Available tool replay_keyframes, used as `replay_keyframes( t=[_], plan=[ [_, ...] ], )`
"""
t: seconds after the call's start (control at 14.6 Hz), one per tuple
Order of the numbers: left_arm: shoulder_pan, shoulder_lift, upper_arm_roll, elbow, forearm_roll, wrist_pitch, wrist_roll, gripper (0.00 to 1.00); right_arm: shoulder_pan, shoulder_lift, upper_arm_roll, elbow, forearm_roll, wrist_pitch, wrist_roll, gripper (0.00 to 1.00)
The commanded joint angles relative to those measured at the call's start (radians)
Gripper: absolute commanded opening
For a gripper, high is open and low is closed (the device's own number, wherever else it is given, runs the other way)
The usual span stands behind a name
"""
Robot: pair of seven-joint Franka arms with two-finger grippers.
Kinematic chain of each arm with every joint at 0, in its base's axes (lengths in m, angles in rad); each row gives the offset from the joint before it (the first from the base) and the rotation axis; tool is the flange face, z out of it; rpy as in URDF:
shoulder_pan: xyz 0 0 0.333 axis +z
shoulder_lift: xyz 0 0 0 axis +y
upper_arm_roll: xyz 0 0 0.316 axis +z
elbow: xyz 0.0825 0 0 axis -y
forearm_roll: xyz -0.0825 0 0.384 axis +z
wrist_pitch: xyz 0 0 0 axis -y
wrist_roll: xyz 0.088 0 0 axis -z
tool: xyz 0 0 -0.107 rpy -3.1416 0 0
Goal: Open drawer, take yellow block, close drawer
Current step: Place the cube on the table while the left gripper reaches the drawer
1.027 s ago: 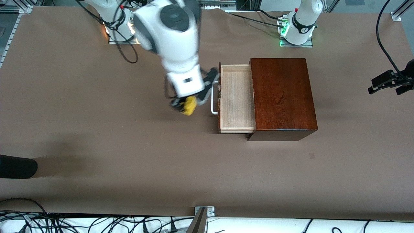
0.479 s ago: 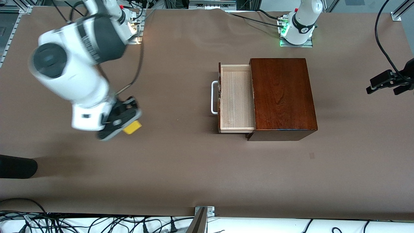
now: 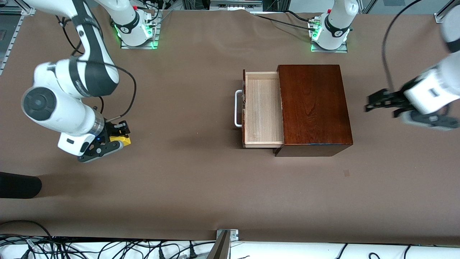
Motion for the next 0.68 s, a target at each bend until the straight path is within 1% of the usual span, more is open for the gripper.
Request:
replay_keyframes(
  t=[0.0, 0.14, 0.21, 0.27, 0.41, 0.55, 0.62],
  plan=[
    [-0.104, 0.066, 0.005, 0.095, 0.019, -0.028, 0.007, 1.00, -0.021, -0.056, -0.012, -0.184, 0.014, 0.134, 0.048, 0.00],
    [-0.208, 0.081, 0.002, 0.096, 0.018, -0.020, 0.005, 1.00, -0.032, -0.048, -0.019, -0.242, 0.016, 0.189, 0.050, 0.00],
    [-0.225, 0.090, 0.001, 0.098, 0.013, -0.017, 0.011, 1.00, -0.041, -0.047, -0.025, -0.276, 0.016, 0.229, 0.056, 0.00],
    [-0.250, 0.101, -0.018, 0.101, 0.007, -0.014, 0.013, 1.00, -0.042, -0.047, -0.036, -0.310, 0.014, 0.266, 0.057, 0.00],
    [-0.313, 0.131, -0.081, 0.111, 0.007, -0.006, 0.011, 1.00, -0.047, -0.041, -0.038, -0.353, 0.016, 0.306, 0.083, 0.00],
    [-0.363, 0.179, -0.099, 0.163, 0.002, 0.026, 0.023, 1.00, -0.059, -0.031, -0.038, -0.402, 0.016, 0.364, 0.097, 0.00],
    [-0.373, 0.185, -0.119, 0.176, -0.010, 0.040, 0.072, 1.00, -0.061, -0.031, -0.038, -0.431, 0.017, 0.401, 0.099, 0.00]
  ],
)
